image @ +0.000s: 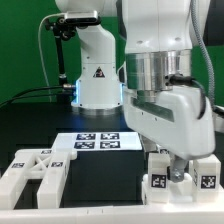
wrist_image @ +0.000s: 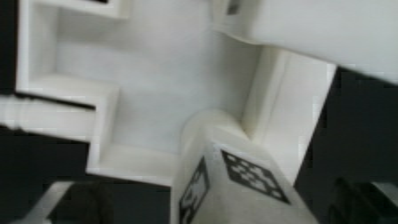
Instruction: Assemble chair
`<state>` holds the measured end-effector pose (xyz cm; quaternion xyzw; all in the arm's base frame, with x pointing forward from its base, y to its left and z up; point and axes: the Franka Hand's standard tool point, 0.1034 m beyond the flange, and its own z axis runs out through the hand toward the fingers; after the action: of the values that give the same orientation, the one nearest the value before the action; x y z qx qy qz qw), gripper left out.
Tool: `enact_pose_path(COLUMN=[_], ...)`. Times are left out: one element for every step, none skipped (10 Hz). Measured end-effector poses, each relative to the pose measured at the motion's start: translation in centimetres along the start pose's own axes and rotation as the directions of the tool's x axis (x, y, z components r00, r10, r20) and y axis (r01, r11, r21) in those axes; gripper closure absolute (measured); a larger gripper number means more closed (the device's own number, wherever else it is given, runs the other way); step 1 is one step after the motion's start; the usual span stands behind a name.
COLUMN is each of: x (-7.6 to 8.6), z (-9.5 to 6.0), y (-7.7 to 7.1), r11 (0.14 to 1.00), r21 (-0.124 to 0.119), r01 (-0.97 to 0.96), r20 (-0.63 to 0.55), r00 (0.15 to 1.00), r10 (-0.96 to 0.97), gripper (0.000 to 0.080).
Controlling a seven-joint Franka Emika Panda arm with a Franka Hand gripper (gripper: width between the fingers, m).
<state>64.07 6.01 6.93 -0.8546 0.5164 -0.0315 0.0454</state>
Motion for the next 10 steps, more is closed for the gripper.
enact_pose_path(x=[0.0, -0.4, -0.3, -0.1, 0.0, 0.5, 0.7, 0.7, 0.7, 0.7], z=[0.1, 0.1, 0.1, 0.2, 0.1, -0.2, -0.3, -0.2, -0.2, -0.2], y=[0.2, 0.4, 0.5, 0.5, 0.5, 0.0, -0.1, -0.1, 0.0, -0.1], r11=[0.975, 0.968, 0.943, 0.922, 0.877, 0.721, 0.683, 0.714, 0.714, 0.753], r21=[0.001, 0.006, 0.004, 0.003, -0.006, -0.033, -0.03, -0.03, -0.03, -0.026], r01=[0.224, 0.251, 0.334, 0.387, 0.481, 0.692, 0.73, 0.7, 0.7, 0.658], r20=[0.006, -0.007, -0.008, -0.009, -0.015, -0.03, -0.035, -0.035, -0.035, -0.036], r00=[0.975, 0.968, 0.943, 0.922, 0.876, 0.72, 0.682, 0.713, 0.713, 0.752], r10=[-0.224, -0.251, -0.334, -0.387, -0.481, -0.693, -0.73, -0.7, -0.7, -0.658], gripper=[0.0153, 0.0153, 0.015, 0.015, 0.015, 0.015, 0.015, 0.0171, 0.0315, 0.0315])
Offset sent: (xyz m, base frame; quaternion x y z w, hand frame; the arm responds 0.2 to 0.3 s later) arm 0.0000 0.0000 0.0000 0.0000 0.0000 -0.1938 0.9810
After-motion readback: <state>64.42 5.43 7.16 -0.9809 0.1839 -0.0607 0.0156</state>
